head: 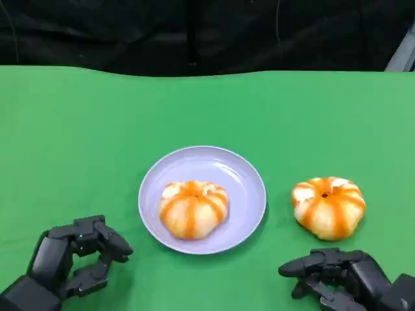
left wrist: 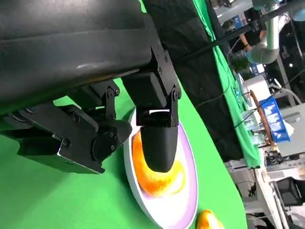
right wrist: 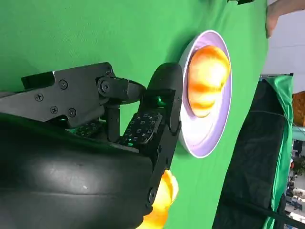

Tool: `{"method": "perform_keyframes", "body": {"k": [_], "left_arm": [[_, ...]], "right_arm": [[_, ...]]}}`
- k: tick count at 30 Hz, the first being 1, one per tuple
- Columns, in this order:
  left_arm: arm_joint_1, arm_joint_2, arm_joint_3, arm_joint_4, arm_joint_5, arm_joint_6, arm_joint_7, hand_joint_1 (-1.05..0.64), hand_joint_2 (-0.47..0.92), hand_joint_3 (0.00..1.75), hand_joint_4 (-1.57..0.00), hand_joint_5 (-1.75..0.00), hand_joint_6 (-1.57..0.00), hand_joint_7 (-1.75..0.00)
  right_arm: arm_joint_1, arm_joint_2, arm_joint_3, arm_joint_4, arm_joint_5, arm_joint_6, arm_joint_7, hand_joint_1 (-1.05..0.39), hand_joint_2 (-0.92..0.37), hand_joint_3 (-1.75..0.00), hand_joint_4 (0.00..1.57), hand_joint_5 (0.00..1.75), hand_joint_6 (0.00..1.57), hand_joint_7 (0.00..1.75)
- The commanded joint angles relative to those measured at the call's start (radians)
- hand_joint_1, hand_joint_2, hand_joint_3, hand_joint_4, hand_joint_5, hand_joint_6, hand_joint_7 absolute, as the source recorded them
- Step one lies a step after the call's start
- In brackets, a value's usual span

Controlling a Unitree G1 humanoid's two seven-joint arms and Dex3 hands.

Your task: Grasp the bread from the table and place it into the plate.

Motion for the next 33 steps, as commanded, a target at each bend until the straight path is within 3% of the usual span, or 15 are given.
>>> {"method": "perform_keyframes", "body": {"k": [1, 33], "left_arm": [[0.011, 0.021, -0.003, -0.008, -0.007, 0.007, -0.004, 0.14, 0.64, 1.02, -0.94, -1.49, -0.97, -1.23], [0.15, -0.006, -0.106, -0.233, -0.049, 0.111, -0.101, 0.09, 0.6, 1.1, -0.99, -1.42, -1.04, -1.11]], "right_arm": [[0.015, -0.022, -0.009, -0.008, 0.005, 0.003, 0.0, -0.05, -0.92, -0.43, 0.76, 1.14, 1.08, 0.31], [0.063, -0.028, -0.004, -0.097, 0.019, 0.038, 0.001, -0.09, -0.92, -0.37, 0.8, 1.15, 1.1, 0.31]]}}
